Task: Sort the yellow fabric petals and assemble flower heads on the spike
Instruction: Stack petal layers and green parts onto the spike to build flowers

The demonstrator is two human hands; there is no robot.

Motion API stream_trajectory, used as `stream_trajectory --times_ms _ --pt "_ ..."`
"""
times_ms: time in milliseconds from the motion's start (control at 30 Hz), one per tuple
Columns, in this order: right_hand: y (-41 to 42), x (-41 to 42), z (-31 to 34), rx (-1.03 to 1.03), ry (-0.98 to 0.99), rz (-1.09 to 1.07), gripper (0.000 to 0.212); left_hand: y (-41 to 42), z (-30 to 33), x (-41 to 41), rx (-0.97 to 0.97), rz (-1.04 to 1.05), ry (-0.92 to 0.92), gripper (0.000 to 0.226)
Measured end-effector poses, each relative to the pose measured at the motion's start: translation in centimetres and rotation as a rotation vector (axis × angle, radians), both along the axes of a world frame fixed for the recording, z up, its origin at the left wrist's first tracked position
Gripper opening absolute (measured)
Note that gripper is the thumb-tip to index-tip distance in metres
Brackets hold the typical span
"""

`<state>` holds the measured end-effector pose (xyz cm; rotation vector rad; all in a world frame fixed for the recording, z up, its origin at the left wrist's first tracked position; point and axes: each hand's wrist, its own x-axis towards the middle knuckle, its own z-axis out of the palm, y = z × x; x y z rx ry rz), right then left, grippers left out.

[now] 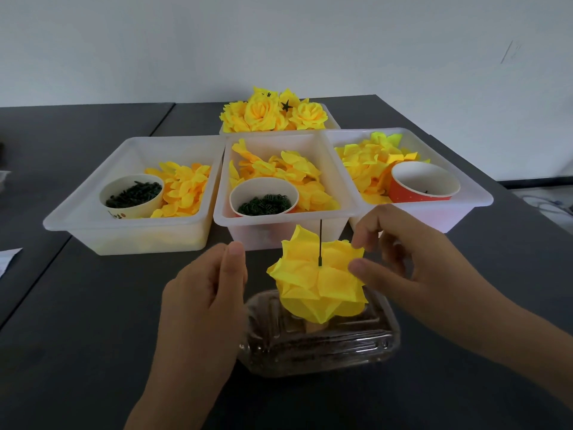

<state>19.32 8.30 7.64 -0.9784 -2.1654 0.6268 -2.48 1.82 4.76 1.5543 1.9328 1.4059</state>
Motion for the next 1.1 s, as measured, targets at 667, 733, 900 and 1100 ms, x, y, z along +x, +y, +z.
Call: stream_trajectory --times_ms 667,733,900,1100 --pt "23.8 8.2 0.0 -0.355 -1.134 -0.332 0.031 1.0 -0.6 1.0 -0.095 -0.566 0.881 0.070" --pt "24.7 8.1 -1.6 -0.374 -1.114 -0.301 0.031 1.1 -0.8 1.0 -0.045 -0.560 0.917 0.070" --pt "26.0 9.3 -3.7 -0.267 -0.802 -0.287 0.030 1.1 -1.4 0.8 0.009 -0.525 0.944 0.070" --pt "26.1 10.2 -2.8 -0.144 -0.800 -0.404 0.014 1.3 -1.8 0.8 0.050 -0.516 0.942 0.070"
